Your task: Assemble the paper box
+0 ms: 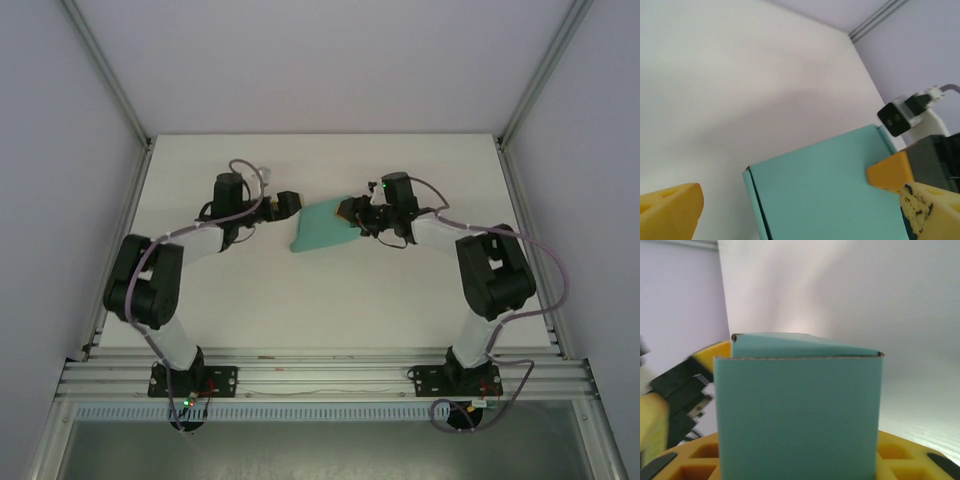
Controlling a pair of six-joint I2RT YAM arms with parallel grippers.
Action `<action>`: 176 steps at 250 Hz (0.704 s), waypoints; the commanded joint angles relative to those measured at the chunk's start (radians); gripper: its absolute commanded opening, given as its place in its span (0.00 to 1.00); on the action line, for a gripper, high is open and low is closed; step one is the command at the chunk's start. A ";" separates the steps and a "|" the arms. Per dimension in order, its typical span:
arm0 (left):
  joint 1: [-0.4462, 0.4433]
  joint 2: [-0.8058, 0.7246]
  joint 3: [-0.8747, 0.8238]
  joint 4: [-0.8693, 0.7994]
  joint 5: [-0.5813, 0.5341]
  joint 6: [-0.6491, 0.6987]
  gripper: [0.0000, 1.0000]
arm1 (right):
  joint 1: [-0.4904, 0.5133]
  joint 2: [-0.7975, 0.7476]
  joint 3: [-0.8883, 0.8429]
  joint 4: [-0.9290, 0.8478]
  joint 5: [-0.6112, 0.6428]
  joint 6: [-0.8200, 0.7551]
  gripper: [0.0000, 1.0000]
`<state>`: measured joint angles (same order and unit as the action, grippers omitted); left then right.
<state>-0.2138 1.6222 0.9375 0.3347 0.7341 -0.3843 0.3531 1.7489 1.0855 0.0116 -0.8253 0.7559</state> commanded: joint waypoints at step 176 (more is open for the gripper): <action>-0.416 -0.250 0.036 -0.568 -0.412 1.078 1.00 | -0.097 -0.075 0.269 -0.723 -0.264 0.234 0.37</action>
<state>-0.6079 1.3548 0.9401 -0.1905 0.4232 0.5983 0.2607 1.7100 1.3251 -0.6445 -1.0405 0.9668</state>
